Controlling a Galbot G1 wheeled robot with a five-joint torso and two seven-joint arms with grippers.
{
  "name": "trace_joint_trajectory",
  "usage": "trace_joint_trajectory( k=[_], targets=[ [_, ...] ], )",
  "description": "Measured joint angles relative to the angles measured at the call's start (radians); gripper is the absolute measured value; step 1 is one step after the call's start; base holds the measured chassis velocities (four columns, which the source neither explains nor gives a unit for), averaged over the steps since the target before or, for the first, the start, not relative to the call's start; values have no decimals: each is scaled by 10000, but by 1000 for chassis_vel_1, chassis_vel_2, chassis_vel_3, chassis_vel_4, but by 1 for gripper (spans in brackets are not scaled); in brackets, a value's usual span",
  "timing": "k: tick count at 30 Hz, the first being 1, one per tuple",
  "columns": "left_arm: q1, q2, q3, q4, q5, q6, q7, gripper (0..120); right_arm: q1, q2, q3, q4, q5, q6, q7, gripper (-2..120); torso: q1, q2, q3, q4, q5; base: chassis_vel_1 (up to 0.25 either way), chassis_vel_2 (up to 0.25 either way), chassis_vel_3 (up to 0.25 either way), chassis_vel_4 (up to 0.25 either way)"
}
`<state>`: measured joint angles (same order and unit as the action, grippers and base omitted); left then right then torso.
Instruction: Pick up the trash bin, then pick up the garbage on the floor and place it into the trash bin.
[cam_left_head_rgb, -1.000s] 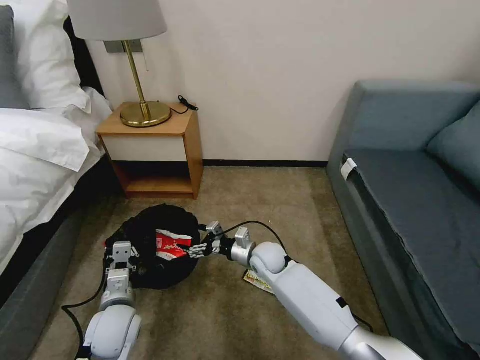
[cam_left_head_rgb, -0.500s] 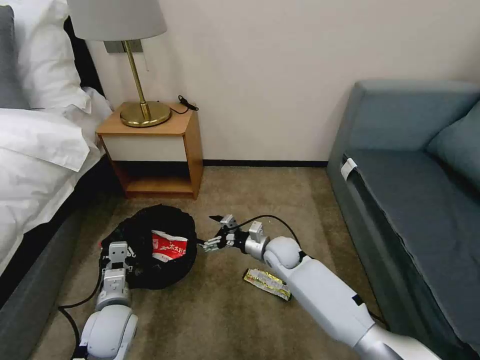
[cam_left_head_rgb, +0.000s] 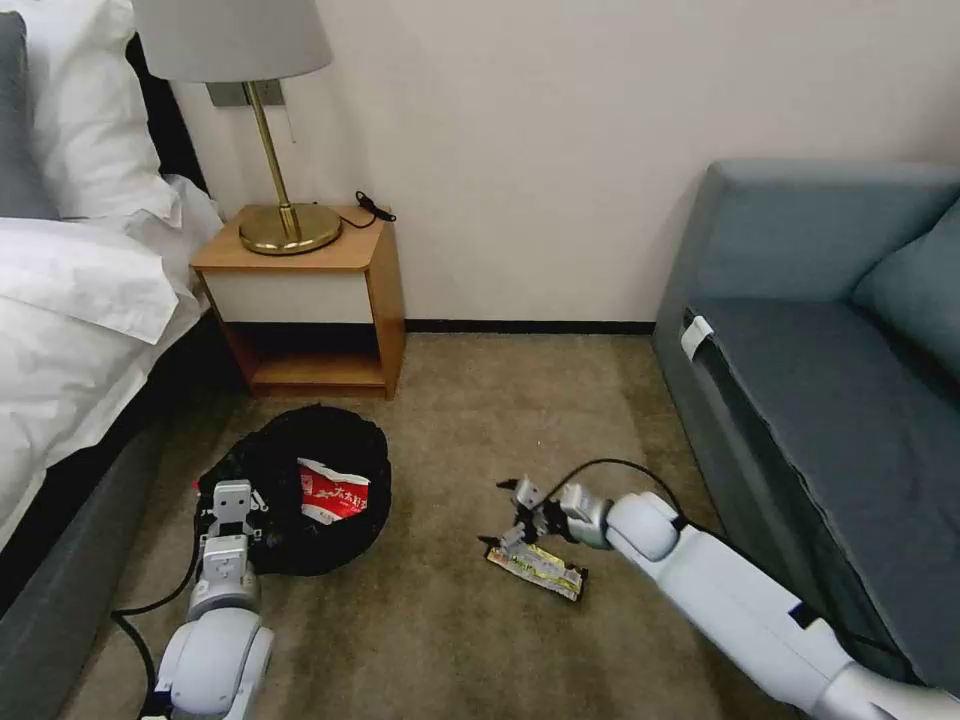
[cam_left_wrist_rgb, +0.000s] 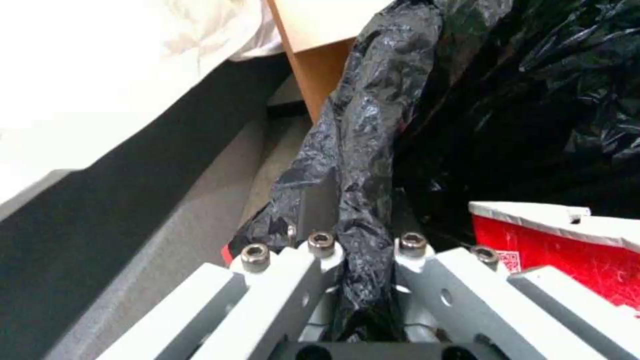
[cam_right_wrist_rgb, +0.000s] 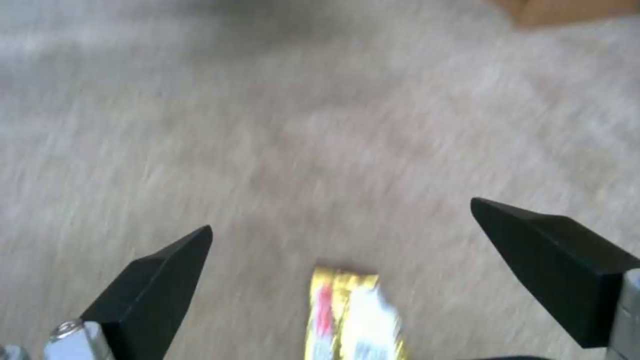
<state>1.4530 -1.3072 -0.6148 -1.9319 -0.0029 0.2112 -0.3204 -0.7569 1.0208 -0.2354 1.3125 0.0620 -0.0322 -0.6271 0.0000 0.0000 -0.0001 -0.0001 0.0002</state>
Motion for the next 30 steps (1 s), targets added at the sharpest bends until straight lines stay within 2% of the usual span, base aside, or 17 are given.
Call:
trace_joint_trajectory(
  k=[14,30],
  targets=[
    [44,18,-18,149,0,-80,-2,0,-410,90,357,-1428,-829,596,-509,100,0,0,1,1,0,0,0,0,0],
    [30,23,-16,201,-87,-100,9,0,248,953,513,-3226,-1182,838,-577,100,0,0,2,2,0,0,0,0,0]
  ],
)
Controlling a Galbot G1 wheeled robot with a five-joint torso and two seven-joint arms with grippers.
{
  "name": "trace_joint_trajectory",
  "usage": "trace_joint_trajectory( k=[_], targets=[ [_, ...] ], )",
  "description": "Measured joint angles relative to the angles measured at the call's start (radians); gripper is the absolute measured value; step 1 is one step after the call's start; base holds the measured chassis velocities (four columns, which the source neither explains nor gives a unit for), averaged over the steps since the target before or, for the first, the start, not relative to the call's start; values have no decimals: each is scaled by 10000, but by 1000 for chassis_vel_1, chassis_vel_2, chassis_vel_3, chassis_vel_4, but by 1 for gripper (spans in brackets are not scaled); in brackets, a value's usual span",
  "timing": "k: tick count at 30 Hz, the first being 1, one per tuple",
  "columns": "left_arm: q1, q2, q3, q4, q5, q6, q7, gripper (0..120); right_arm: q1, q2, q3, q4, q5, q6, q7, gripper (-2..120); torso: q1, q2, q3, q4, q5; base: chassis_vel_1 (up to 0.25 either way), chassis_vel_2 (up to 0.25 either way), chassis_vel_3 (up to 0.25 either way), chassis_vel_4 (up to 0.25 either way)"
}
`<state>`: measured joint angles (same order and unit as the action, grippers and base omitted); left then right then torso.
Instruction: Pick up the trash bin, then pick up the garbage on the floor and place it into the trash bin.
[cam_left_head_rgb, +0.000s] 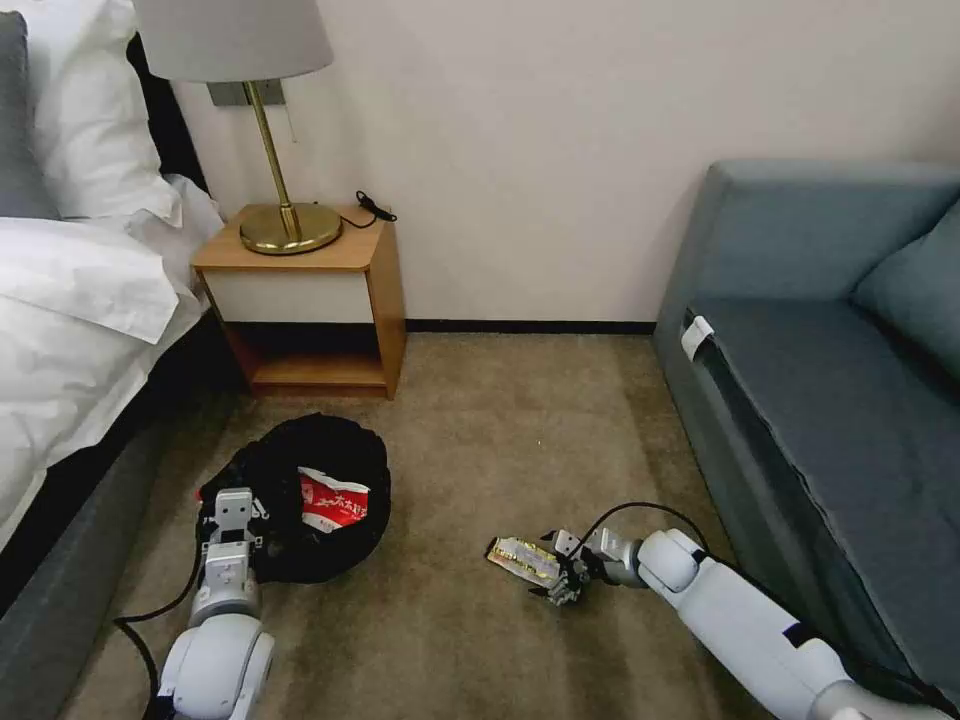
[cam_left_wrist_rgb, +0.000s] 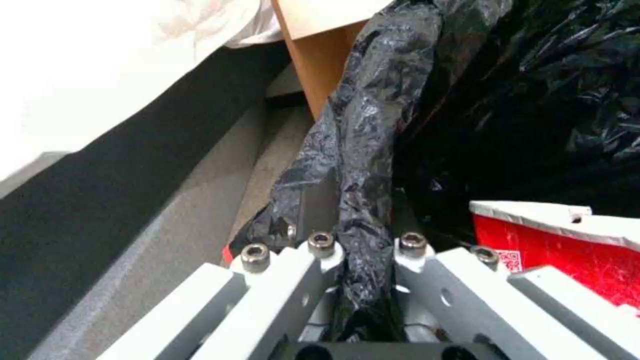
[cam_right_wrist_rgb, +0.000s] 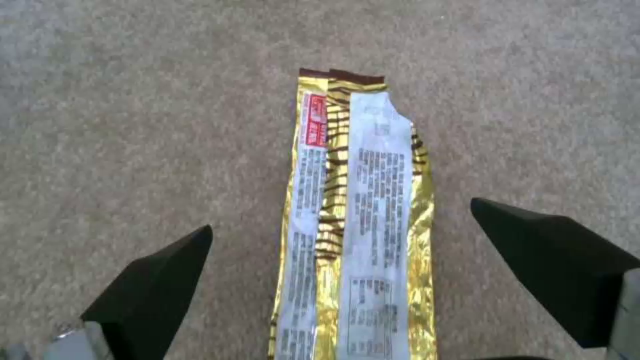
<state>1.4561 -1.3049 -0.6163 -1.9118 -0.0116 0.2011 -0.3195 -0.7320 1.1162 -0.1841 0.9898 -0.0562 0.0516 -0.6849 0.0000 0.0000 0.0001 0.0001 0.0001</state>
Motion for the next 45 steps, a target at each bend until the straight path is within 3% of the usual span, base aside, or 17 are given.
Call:
trace_joint_trajectory(
  k=[27,45],
  targets=[
    [-158,-28,60,165,-30,-29,18,0,366,494,278,-1251,-748,283,-160,100,0,0,-1,-1,-1,0,0,0,0],
    [-140,25,50,-15,-12,10,-31,0,70,98,280,-557,-969,213,115,100,0,0,-1,0,-1,0,0,0,0]
  ],
)
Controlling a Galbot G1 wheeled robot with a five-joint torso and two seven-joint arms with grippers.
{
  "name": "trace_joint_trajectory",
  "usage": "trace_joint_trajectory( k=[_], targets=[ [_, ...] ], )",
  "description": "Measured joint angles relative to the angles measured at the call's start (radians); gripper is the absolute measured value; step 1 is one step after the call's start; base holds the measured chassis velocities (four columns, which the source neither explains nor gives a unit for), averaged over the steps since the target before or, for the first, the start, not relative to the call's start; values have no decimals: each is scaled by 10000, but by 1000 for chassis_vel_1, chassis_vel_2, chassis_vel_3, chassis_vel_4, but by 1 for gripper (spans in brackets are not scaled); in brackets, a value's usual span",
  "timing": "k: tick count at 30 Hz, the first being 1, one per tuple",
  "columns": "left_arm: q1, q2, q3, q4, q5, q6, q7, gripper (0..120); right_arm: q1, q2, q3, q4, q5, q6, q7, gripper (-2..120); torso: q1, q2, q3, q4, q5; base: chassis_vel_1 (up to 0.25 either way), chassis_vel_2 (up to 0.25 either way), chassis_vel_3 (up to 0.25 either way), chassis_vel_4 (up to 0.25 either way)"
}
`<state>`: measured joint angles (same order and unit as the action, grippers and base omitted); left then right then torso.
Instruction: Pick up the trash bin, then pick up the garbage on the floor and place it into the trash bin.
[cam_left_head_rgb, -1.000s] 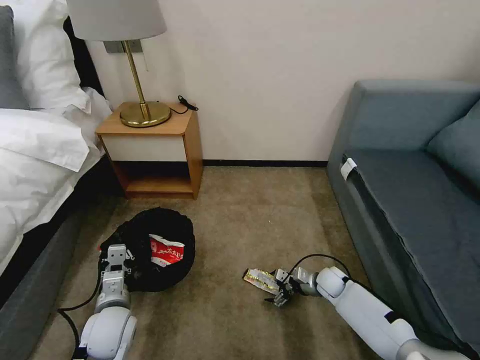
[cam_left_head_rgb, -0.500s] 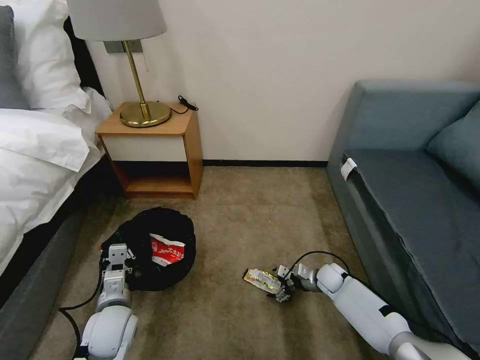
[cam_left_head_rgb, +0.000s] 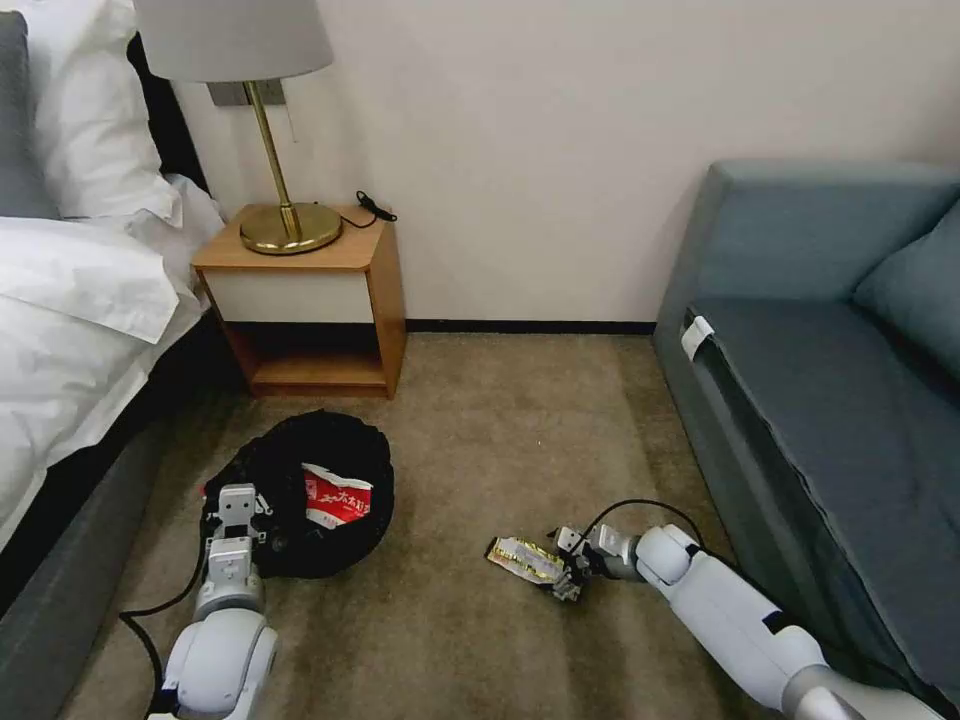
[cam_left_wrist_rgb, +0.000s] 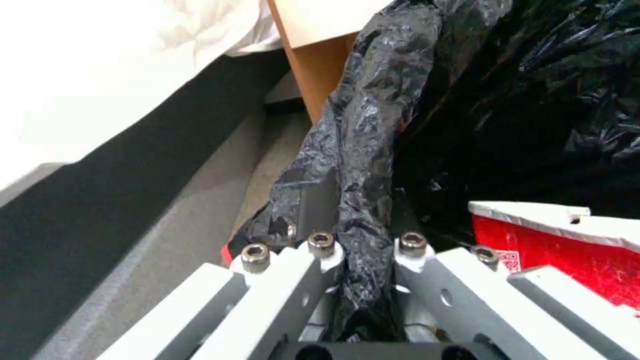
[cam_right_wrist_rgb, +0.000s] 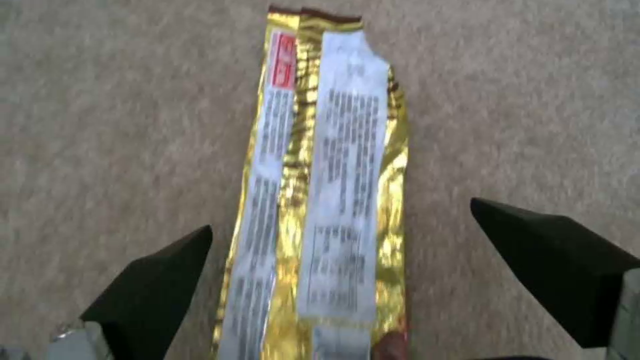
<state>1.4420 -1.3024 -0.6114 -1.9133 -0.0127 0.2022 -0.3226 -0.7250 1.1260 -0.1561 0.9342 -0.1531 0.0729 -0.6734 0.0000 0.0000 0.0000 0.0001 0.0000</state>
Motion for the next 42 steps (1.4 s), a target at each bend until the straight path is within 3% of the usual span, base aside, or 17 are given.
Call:
trace_joint_trajectory(
  k=[6,10,34,36,42],
  targets=[
    [23,-25,-13,-124,86,111,-147,0,-374,-302,86,531,-1185,-181,1088,100,0,0,0,-1,1,0,0,0,0],
    [15,-49,-13,51,59,64,-159,0,-697,-504,68,891,-1208,-556,1756,100,0,0,0,-1,-1,0,0,0,0],
    [1,-111,-23,343,-43,-110,-151,0,88,667,101,-361,-1278,-223,2252,100,0,0,2,1,-1,0,0,0,0],
    [-1,-120,-23,343,-44,-114,-151,0,112,692,101,-414,-1278,-200,2250,98,0,0,2,1,-1,0,0,0,0],
    [5,-135,-24,311,-47,-117,-154,0,154,711,130,-562,-1250,-117,2205,75,0,0,1,-1,0,0,0,0,0]
  ],
)
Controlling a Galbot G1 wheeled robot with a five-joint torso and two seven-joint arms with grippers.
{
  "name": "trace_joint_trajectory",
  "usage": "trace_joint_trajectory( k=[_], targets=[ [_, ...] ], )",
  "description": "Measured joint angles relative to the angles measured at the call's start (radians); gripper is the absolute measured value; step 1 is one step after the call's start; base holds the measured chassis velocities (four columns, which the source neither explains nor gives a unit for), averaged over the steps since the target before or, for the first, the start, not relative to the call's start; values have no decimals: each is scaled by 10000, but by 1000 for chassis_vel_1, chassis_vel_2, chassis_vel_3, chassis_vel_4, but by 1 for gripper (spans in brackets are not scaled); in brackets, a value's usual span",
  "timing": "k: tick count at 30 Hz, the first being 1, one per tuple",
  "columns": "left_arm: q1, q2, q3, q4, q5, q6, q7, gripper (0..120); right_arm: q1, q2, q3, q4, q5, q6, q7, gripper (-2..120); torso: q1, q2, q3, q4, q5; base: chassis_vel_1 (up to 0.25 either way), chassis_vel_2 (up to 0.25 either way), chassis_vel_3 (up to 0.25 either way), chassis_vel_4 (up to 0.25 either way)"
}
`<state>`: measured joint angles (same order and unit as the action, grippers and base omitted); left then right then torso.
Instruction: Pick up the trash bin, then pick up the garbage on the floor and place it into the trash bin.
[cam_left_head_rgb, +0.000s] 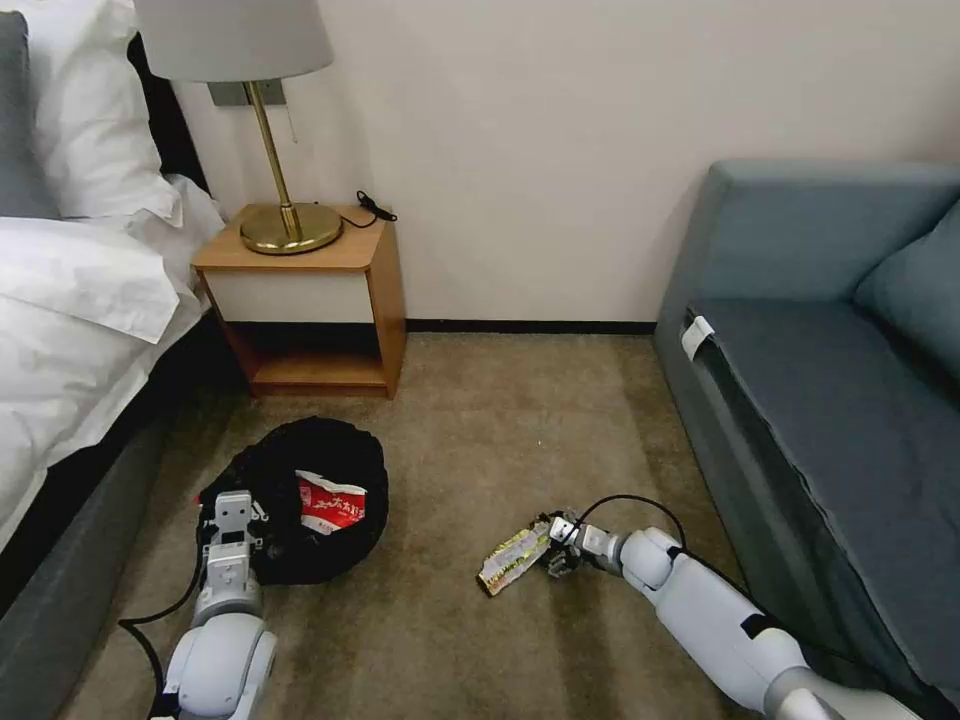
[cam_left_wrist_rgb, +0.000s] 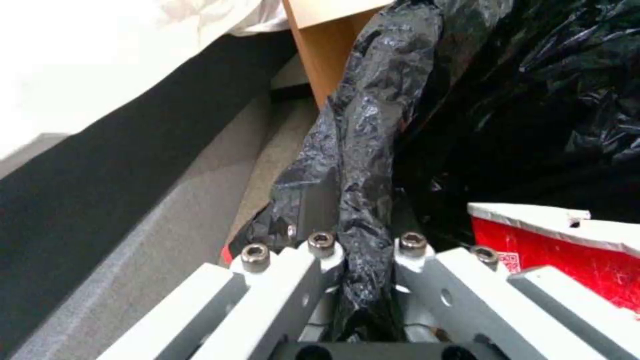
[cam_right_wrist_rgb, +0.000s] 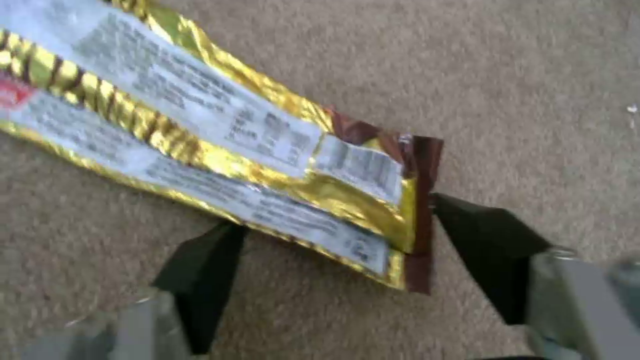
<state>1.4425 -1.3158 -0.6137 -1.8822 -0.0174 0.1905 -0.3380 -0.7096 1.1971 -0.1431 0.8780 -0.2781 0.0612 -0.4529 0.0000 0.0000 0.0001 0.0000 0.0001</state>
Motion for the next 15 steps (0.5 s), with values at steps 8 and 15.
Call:
trace_joint_trajectory(
  k=[8,15],
  targets=[
    [21,-80,49,-27,20,-14,-3,0,-29,-15,37,-29,31,91,-57,46,0,0,-1,0,-1,0,0,0,0],
    [51,-107,62,-66,45,-27,-7,0,-106,-9,65,-17,40,132,-68,22,0,0,-1,0,0,0,0,0,0]
  ],
)
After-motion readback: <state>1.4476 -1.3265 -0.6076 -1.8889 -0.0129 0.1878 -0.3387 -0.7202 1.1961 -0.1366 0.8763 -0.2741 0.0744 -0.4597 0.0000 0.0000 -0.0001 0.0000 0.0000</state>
